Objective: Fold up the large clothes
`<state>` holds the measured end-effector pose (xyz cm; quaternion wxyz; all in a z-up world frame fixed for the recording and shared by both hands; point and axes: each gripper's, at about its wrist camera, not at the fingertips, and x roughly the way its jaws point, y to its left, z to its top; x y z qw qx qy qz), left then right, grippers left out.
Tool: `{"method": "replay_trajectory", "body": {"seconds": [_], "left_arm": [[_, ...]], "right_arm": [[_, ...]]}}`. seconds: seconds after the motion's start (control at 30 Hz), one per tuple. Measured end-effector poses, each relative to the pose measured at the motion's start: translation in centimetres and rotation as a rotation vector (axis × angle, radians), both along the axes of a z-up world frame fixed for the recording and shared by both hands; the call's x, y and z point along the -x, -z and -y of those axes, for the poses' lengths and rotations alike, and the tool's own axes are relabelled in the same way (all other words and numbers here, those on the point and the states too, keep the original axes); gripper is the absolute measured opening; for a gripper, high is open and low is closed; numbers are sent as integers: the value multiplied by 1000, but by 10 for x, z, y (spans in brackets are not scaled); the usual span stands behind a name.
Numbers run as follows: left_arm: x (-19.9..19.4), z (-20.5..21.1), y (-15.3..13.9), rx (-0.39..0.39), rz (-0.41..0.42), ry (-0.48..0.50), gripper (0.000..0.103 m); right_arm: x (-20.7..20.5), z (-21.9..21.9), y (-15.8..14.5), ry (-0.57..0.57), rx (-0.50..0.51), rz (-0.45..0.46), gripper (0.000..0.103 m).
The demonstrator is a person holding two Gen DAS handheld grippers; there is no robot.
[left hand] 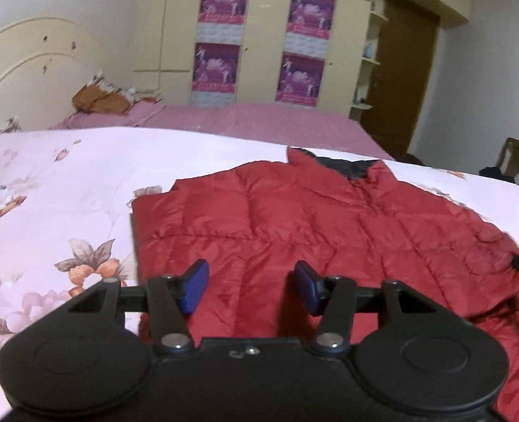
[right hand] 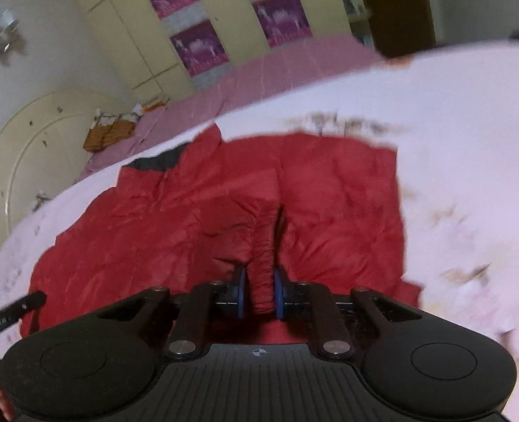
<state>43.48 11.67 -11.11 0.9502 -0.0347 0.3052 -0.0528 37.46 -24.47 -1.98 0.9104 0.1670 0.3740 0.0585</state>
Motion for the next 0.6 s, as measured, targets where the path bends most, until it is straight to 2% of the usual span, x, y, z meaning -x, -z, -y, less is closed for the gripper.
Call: {"method": "replay_trajectory", "body": {"seconds": [0.07, 0.13, 0.2, 0.3, 0.33, 0.37, 0.4, 0.43, 0.5, 0.53, 0.57, 0.6], "left_arm": [[-3, 4, 8, -23, -28, 14, 52], [-11, 6, 18, -37, -75, 17, 54], [-14, 3, 19, -26, -85, 20, 54], [-10, -7, 7, -29, -64, 23, 53], [-7, -12, 0, -21, -32, 19, 63], [-7, -16, -5, -22, -7, 11, 70], [-10, -18, -8, -25, 13, 8, 78], [-15, -19, -10, -26, 22, 15, 77], [-33, -18, -10, -23, 3, 35, 74], [-41, -16, -8, -27, 2, 50, 73], [-49, -12, -5, -39, -2, 66, 72], [-57, -11, -2, -49, -12, 78, 71]], "right_arm": [[8, -4, -2, -3, 61, 19, 15], [-3, -10, 14, -16, 99, -45, 16], [-11, -16, 30, -29, 118, -96, 16], [-4, -21, 18, -16, 170, -66, 16], [2, -18, 11, 5, 179, -54, 28], [8, -16, 3, 44, 201, -24, 68], [15, -15, -5, 70, 216, 33, 80], [17, -15, -12, 57, 211, 77, 82], [7, -26, -18, 24, 227, 86, 72], [-1, -32, -17, 8, 233, 81, 49], [-11, -38, -14, -10, 230, 74, 39], [-18, -42, -11, -27, 225, 71, 39]]}}
